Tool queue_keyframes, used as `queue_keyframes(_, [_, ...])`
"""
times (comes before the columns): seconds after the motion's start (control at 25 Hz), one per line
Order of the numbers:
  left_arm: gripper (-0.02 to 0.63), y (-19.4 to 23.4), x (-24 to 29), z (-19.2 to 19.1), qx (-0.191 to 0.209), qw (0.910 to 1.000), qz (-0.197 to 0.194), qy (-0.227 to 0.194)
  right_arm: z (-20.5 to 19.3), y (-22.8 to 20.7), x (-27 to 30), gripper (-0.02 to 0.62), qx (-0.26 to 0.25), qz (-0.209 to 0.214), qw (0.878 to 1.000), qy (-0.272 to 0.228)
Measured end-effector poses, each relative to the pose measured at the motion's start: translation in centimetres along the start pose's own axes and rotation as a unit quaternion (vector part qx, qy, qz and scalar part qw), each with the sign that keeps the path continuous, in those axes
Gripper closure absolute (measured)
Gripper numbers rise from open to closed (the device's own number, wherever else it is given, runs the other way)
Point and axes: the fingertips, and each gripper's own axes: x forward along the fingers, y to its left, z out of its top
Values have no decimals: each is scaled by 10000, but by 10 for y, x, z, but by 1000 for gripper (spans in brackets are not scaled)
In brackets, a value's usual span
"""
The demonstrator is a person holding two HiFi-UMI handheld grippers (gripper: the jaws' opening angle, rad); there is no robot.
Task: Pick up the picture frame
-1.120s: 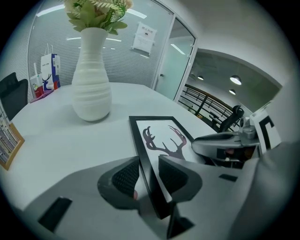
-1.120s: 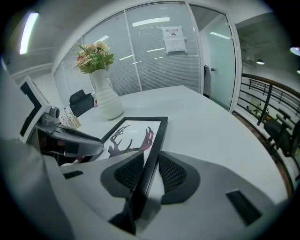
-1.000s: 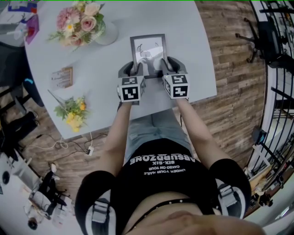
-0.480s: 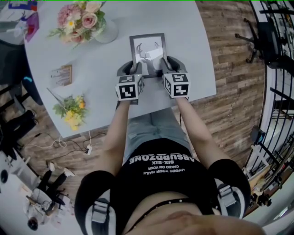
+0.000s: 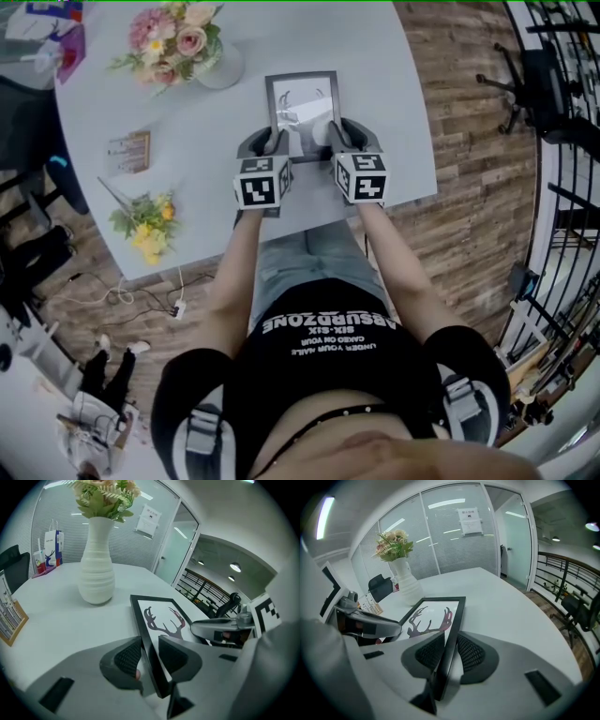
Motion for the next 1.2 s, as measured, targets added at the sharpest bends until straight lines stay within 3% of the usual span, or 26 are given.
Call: queue_keyframes(1.2, [486, -49, -110, 64, 318, 9963, -137, -781, 70, 22, -108, 503, 485, 288, 9961, -681])
